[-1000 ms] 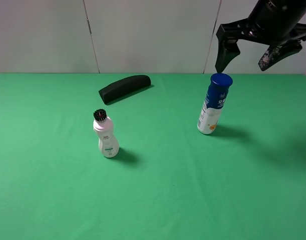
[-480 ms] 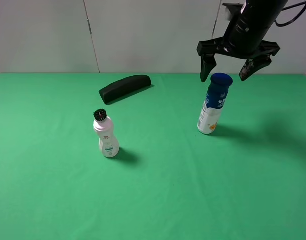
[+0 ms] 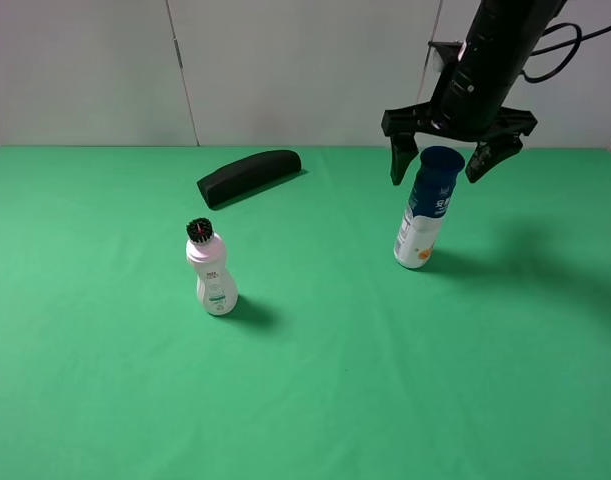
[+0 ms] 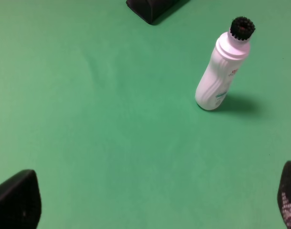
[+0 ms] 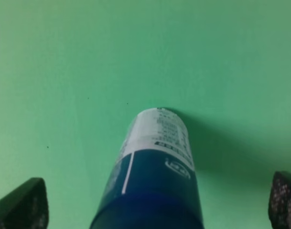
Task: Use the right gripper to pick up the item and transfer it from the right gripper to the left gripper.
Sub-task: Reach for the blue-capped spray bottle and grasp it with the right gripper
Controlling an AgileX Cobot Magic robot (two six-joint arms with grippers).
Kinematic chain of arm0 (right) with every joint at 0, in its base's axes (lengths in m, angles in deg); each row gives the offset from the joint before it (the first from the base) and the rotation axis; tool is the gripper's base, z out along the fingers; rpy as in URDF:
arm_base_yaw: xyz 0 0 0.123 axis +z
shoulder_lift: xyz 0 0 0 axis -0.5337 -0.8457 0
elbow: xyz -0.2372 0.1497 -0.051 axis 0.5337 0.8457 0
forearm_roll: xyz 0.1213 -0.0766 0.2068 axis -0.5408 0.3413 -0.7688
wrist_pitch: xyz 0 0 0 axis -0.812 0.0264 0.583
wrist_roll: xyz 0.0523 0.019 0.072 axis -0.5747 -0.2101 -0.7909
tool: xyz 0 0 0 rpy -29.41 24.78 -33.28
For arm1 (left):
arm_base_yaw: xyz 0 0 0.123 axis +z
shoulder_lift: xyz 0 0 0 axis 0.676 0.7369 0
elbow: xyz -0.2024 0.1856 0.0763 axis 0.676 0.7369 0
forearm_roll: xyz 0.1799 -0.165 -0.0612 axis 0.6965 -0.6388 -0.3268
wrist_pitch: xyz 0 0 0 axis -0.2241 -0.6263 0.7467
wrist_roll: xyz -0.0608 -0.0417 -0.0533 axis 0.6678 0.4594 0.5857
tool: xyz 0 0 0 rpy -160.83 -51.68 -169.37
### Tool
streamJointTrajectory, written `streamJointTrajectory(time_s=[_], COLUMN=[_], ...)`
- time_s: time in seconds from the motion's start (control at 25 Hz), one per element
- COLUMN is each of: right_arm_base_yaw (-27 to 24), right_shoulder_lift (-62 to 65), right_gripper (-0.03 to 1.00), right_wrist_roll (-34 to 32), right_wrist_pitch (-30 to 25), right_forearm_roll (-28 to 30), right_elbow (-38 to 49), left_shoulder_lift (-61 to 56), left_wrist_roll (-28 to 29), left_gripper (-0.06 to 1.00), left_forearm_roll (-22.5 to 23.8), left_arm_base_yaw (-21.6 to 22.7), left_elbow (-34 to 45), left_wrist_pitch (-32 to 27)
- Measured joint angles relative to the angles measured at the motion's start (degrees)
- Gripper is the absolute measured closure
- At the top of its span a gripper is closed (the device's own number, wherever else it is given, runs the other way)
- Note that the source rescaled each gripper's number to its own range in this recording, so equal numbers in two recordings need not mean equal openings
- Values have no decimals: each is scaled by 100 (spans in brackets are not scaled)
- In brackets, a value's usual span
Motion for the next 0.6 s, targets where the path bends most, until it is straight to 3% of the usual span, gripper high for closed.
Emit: streamJointTrajectory(time_s=[0.6], right_arm_base_yaw=[0], right_shoulder_lift=[-8], right_gripper=[-3], right_wrist_roll=[-213], right_wrist_pitch=[672], right_forearm_roll=[65], right_elbow=[665], left_shoulder_lift=[0], left_wrist_roll=[0], left_gripper=[-6], left_forearm_roll=[-2], left_arm_base_yaw=[0], left_elbow=[0], left_wrist_pitch=[0])
